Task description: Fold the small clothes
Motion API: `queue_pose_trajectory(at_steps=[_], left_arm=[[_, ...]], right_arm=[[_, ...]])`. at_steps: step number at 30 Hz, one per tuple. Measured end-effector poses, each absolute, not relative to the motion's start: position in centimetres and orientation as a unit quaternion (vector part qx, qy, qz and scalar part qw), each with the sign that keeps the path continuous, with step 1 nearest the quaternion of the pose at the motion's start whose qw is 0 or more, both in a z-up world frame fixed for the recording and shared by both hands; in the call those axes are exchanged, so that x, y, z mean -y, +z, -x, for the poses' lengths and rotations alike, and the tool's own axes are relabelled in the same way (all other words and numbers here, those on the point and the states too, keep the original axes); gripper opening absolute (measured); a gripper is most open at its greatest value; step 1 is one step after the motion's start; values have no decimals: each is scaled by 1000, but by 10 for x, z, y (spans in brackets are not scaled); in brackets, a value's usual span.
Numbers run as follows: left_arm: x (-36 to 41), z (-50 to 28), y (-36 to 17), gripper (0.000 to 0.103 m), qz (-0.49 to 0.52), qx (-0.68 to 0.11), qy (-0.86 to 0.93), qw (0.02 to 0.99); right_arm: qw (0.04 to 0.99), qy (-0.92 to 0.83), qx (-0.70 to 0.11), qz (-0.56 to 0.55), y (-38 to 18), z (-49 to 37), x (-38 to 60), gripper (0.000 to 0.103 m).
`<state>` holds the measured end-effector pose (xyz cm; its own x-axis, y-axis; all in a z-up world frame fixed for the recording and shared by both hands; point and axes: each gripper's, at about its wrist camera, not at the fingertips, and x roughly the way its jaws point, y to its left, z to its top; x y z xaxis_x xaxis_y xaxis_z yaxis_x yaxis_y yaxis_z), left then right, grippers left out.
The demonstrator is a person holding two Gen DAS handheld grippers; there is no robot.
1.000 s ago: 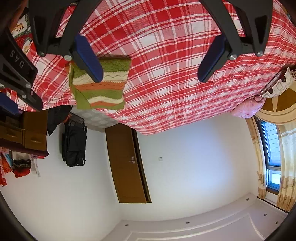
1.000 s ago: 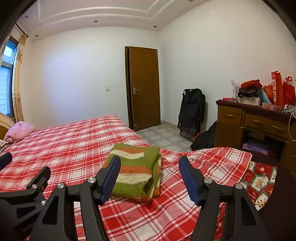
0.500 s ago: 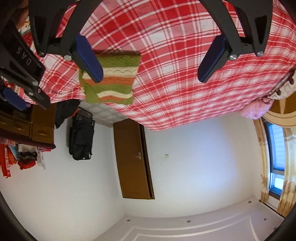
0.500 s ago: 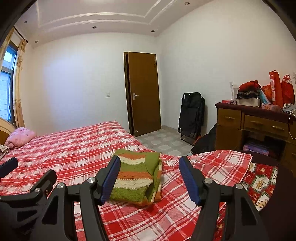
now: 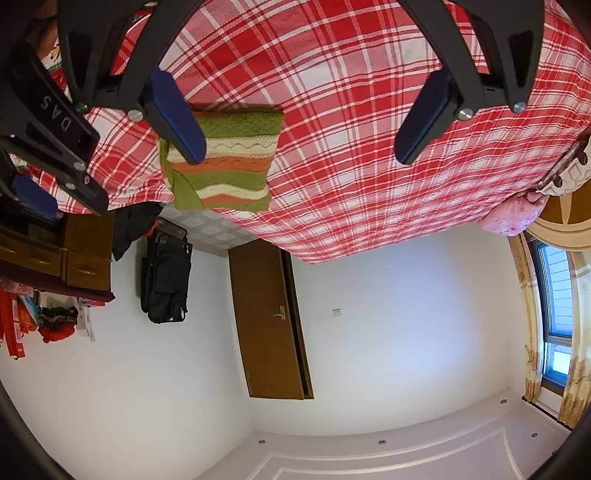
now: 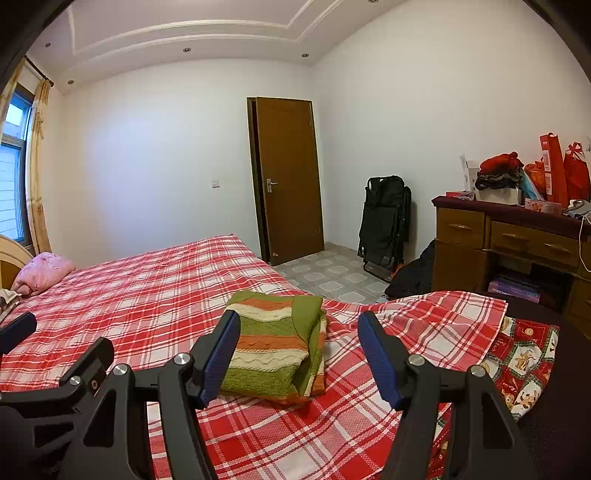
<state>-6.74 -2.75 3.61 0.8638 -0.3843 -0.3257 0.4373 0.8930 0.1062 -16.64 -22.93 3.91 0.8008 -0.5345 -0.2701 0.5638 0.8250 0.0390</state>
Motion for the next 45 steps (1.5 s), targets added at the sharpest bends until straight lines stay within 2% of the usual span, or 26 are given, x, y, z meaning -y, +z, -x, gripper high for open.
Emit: queue_pose_trajectory(at_steps=[45], left_arm=[[40, 59, 42, 103, -82, -155, -251, 952]], right_arm=[[941, -302, -130, -75, 33, 166, 240, 67]])
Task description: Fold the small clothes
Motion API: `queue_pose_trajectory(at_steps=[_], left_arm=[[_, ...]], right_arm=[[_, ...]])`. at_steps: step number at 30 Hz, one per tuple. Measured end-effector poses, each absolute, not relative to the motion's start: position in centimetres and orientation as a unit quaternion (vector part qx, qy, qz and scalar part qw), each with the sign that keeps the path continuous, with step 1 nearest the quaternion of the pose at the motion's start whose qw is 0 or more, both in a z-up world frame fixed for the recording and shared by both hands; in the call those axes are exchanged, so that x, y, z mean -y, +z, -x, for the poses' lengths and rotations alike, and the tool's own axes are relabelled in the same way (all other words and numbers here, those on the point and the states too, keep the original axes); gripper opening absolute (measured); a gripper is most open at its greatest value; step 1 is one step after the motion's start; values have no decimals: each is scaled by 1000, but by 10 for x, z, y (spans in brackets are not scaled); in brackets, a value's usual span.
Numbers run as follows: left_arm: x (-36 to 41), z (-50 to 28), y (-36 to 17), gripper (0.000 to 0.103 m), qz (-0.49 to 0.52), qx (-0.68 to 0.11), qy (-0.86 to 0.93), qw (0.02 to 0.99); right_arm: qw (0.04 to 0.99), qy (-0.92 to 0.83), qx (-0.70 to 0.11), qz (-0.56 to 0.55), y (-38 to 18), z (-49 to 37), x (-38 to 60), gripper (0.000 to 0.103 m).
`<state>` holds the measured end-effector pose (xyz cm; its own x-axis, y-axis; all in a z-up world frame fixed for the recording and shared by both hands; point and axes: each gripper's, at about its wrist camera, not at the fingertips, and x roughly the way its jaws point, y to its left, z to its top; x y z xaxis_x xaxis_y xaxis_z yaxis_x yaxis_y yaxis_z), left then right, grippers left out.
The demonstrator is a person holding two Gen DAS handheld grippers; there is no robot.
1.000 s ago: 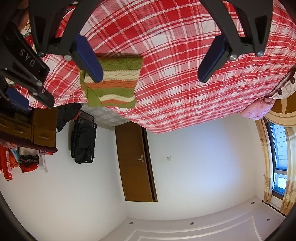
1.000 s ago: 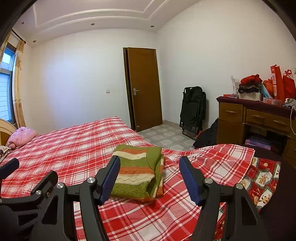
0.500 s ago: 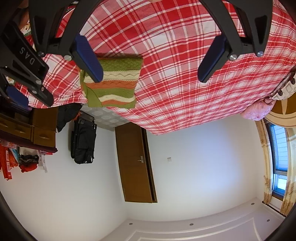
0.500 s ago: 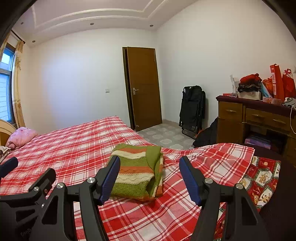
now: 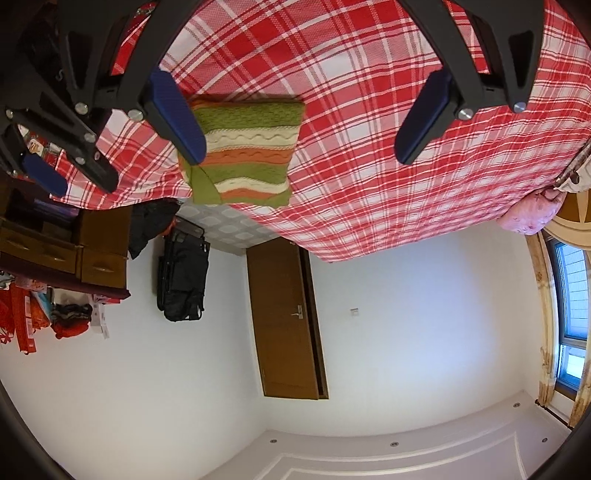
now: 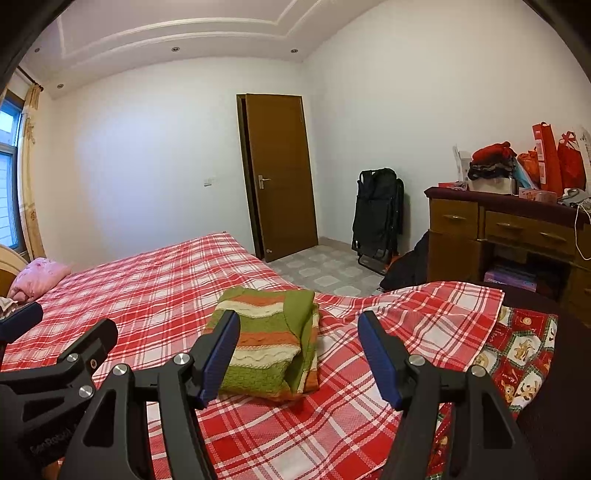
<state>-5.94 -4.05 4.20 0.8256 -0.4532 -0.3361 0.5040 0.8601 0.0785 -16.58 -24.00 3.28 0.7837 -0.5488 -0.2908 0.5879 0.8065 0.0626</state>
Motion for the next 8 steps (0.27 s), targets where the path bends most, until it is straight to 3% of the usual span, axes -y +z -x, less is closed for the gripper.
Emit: queue_pose_trajectory(at_steps=[8], left_arm=[[38, 56, 40, 103, -70, -160, -252, 952]], right_arm=[[940, -301, -137, -83, 30, 165, 245, 67]])
